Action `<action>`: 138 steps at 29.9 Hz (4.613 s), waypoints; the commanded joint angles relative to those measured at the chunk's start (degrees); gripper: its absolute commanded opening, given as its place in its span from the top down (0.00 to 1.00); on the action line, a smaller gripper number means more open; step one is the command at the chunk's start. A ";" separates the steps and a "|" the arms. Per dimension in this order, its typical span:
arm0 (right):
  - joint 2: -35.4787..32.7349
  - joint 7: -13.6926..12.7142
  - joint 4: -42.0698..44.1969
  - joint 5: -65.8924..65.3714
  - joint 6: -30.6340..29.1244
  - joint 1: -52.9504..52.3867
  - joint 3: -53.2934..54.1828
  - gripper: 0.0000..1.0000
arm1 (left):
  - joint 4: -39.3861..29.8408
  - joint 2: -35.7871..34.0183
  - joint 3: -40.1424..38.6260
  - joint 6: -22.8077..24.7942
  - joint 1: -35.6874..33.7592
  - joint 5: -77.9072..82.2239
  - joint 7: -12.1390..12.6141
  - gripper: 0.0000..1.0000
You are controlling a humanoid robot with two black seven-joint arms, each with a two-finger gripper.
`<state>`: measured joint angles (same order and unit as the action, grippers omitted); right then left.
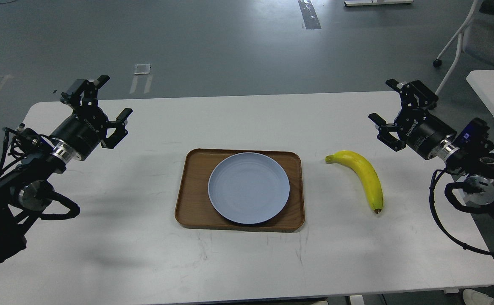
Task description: Place banana on plate with both arms
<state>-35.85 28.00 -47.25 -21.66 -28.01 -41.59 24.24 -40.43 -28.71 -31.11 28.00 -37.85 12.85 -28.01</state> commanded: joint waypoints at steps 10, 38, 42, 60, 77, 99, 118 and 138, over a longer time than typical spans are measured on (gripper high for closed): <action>-6.78 0.00 -3.81 -31.41 0.01 -23.79 -24.67 0.00 | -0.18 -0.29 -0.18 0.00 -0.29 0.60 0.01 0.01; 12.20 0.00 12.53 -49.62 0.01 -30.66 -56.85 0.01 | -0.97 -2.49 -0.18 0.00 -0.29 0.60 0.01 0.01; 13.43 0.00 14.02 -49.62 0.01 -29.52 -57.29 0.04 | -1.32 -2.75 -0.18 0.00 -0.29 0.60 0.01 0.01; 13.44 0.00 13.42 -49.53 0.01 -28.64 -57.38 0.95 | -1.41 -2.84 -0.18 0.00 -0.38 0.60 0.01 0.01; 23.45 0.00 7.09 -46.29 0.01 -44.02 -57.20 0.94 | -2.37 -4.51 -0.18 0.00 -0.73 0.51 0.01 0.01; 35.85 0.00 12.71 -39.51 0.01 -36.46 -57.73 0.70 | -2.55 -5.48 -0.18 0.00 -0.82 0.33 0.01 0.01; 27.79 0.00 13.68 -28.38 0.01 -36.99 -47.47 0.03 | -2.55 -5.83 -0.18 0.00 -0.82 0.24 0.01 0.01; 13.88 0.00 12.63 0.91 0.01 -3.42 2.03 0.03 | -2.55 -3.19 -0.27 0.00 -0.29 0.07 0.01 0.01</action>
<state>-21.87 27.99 -34.70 -22.72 -27.98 -47.70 22.63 -42.99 -32.62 -31.29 28.00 -38.27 13.00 -28.00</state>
